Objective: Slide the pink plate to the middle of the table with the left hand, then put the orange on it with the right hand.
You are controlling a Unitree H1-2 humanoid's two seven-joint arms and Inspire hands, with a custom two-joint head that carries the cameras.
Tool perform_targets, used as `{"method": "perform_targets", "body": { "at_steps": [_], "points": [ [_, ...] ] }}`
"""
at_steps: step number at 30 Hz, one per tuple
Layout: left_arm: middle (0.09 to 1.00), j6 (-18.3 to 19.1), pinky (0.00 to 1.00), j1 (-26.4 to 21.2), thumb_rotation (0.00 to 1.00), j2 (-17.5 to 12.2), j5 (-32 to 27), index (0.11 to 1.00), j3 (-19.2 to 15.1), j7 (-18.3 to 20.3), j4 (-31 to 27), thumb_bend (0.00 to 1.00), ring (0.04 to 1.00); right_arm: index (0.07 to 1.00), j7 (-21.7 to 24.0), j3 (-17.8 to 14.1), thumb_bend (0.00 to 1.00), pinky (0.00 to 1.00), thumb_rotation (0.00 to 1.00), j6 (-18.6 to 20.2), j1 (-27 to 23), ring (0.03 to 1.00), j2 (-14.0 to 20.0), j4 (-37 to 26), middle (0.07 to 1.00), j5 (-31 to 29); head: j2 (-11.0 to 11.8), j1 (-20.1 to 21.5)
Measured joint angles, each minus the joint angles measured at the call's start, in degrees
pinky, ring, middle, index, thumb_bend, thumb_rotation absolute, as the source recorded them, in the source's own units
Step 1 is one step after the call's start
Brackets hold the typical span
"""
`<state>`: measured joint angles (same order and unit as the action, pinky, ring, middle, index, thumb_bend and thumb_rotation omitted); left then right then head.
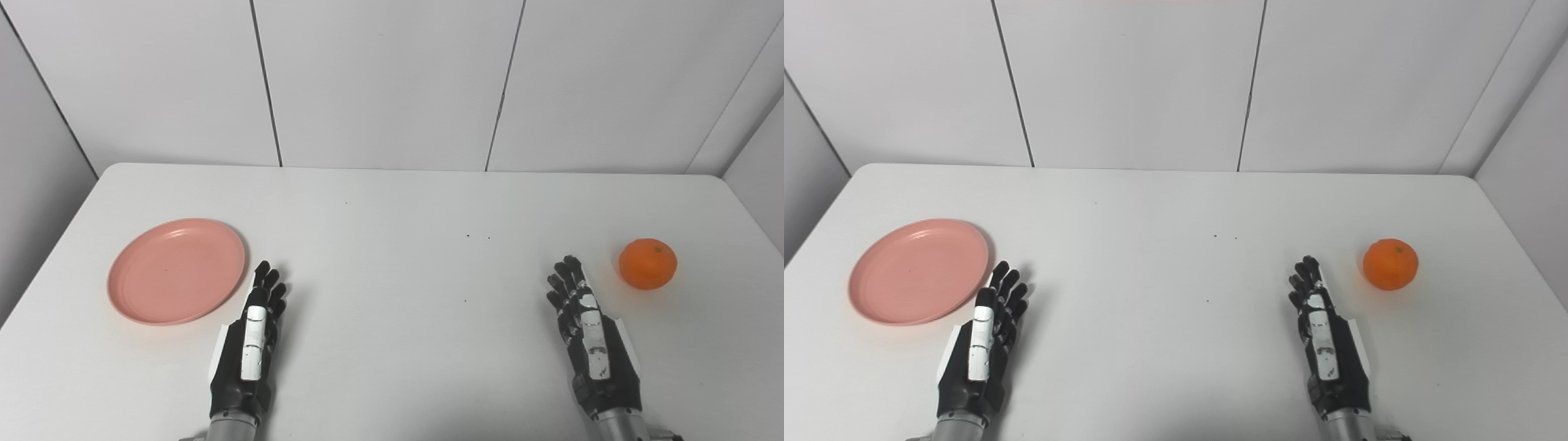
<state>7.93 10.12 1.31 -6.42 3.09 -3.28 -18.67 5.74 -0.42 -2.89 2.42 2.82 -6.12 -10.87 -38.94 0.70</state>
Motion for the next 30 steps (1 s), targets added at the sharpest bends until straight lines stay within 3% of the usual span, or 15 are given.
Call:
{"method": "perform_targets", "body": {
  "at_steps": [30],
  "points": [
    [0.997, 0.0, 1.0, 0.0, 0.97, 0.0, 0.0, 1.0, -0.3, 0.0, 0.0, 0.69, 0.985, 0.97, -0.3, -1.2, 0.83, 1.0, 0.97, 2.5, 0.6, 0.97, -1.1, -1.0, 0.974, -1.5, -0.2, -0.1]
  ]
}}
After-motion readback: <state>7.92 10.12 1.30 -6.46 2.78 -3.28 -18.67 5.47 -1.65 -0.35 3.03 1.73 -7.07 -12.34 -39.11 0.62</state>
